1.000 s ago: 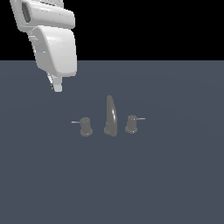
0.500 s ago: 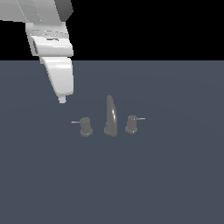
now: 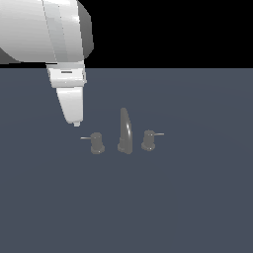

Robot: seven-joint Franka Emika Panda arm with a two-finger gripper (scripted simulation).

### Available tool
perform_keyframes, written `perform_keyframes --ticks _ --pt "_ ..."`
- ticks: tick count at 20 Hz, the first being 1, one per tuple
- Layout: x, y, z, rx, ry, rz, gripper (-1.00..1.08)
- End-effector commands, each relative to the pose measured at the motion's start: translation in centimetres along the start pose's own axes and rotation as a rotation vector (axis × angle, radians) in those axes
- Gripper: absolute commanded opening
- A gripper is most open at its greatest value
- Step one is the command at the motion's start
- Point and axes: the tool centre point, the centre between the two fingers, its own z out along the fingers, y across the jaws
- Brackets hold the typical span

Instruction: Turn on the faucet by rotating a designated handle.

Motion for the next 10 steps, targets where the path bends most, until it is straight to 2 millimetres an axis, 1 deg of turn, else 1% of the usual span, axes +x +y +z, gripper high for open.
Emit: perform_keyframes --ticks 1,10 --pt "0.5 -1.0 1.4 -0.001 0.003 0.046 -1.0" --pt "2.2 -4.1 5.6 -0.005 0.008 0.191 -1.0"
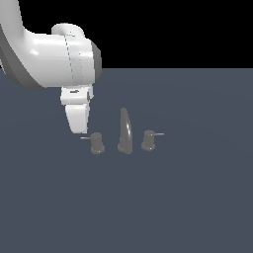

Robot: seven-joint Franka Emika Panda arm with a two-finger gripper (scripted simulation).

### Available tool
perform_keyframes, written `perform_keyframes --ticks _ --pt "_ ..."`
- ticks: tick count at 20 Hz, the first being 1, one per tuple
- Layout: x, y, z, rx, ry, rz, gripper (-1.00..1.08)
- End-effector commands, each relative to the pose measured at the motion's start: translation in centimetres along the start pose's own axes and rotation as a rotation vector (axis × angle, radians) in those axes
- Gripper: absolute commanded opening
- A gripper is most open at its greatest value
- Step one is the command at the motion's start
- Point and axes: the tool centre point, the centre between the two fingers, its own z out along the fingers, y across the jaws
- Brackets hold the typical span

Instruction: Turn on the faucet by rotating a designated handle.

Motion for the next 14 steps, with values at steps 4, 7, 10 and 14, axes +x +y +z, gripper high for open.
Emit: perform_keyframes --ticks 4,7,10,14 --pt "0.7 -1.6 1.9 -0.001 0.002 0.069 -1.0" --pt "1.0 -2.1 2.5 -0.001 0.001 0.093 -1.0" --pt "1.1 -2.4 2.8 -0.001 0.001 0.105 -1.0" --pt "1.1 -2.4 2.8 -0.001 0.0 0.105 -1.0"
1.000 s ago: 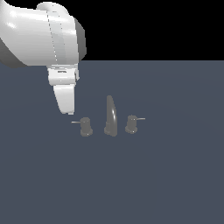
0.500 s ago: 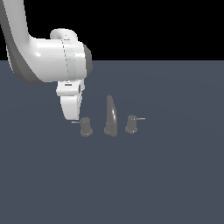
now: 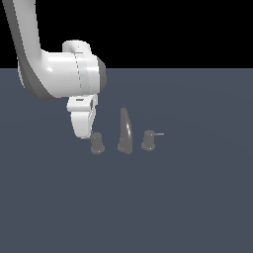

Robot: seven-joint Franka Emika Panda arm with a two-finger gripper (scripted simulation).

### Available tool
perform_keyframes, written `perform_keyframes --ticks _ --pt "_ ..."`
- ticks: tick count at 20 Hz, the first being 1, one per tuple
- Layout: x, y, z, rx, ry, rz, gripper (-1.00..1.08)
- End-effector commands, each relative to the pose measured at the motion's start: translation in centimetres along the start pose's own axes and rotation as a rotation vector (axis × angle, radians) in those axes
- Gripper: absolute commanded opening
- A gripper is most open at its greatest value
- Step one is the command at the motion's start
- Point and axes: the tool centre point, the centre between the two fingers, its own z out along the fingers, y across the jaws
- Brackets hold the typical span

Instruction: Turn on the faucet by rotating a designated handle.

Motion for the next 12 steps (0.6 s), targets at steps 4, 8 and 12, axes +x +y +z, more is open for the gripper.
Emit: perform_keyframes --ticks 4,8,12 --pt "0.0 0.0 -0.1 0.001 -0.001 -0.002 -1.0" --pt "-0.4 0.7 -0.1 0.001 -0.001 -0.002 -1.0" --pt "-1.1 2.0 -0.1 0.001 -0.001 -0.002 -1.0"
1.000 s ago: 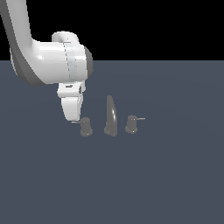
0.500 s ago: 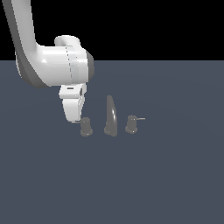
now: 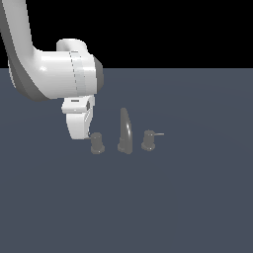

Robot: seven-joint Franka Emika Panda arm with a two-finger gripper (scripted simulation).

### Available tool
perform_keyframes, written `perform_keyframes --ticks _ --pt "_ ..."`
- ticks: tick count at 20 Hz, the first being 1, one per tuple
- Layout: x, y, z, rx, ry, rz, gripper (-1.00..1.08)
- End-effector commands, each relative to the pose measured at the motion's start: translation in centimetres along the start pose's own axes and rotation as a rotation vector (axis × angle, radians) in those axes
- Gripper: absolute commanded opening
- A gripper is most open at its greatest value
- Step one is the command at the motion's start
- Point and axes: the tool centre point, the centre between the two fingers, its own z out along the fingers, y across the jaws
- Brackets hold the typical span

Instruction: Turn on the faucet by rotating a designated handle.

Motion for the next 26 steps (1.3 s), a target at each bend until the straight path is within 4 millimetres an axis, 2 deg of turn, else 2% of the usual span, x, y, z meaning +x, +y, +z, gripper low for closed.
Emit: perform_keyframes --ticks 1,4,5,18,19,20,26 --pt "-0.5 0.8 0.0 0.0 0.0 0.0 -1.0" --pt "-0.8 1.5 0.0 0.0 0.0 0.0 -1.0" --pt "-0.3 0.8 0.0 0.007 -0.001 0.006 -1.0" --pt "0.0 5.3 0.0 0.0 0.0 0.0 -1.0" --pt "0.0 5.3 0.0 0.0 0.0 0.0 -1.0" --pt "-1.1 4.6 0.0 0.011 -0.01 -0.014 -1.0" --pt "1.3 6.0 0.0 0.005 -0.005 -0.007 -1.0"
